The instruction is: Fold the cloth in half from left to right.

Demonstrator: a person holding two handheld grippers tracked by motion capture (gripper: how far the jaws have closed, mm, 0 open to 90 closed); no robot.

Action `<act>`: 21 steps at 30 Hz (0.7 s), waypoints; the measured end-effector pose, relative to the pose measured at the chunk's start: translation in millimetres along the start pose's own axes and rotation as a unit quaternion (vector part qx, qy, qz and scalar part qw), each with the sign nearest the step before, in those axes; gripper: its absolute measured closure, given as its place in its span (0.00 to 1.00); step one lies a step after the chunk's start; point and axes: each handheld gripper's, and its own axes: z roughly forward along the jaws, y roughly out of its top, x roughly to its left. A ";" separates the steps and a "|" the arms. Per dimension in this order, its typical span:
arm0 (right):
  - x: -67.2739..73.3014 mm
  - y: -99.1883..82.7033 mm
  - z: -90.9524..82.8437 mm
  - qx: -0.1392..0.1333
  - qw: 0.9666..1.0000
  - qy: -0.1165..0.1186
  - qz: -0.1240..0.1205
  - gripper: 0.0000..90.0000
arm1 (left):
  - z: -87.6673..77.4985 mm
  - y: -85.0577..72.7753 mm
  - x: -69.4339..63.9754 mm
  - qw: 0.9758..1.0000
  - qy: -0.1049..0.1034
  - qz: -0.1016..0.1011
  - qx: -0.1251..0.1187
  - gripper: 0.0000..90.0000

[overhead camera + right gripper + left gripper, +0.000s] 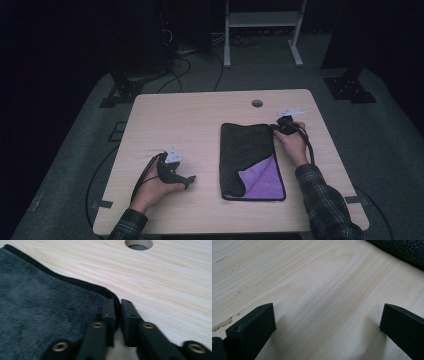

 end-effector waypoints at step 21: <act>15.0 9.6 -52.2 -0.028 0.998 0.042 -0.028 0.65 | 0.0 0.0 -0.1 1.000 0.000 0.000 0.000 0.00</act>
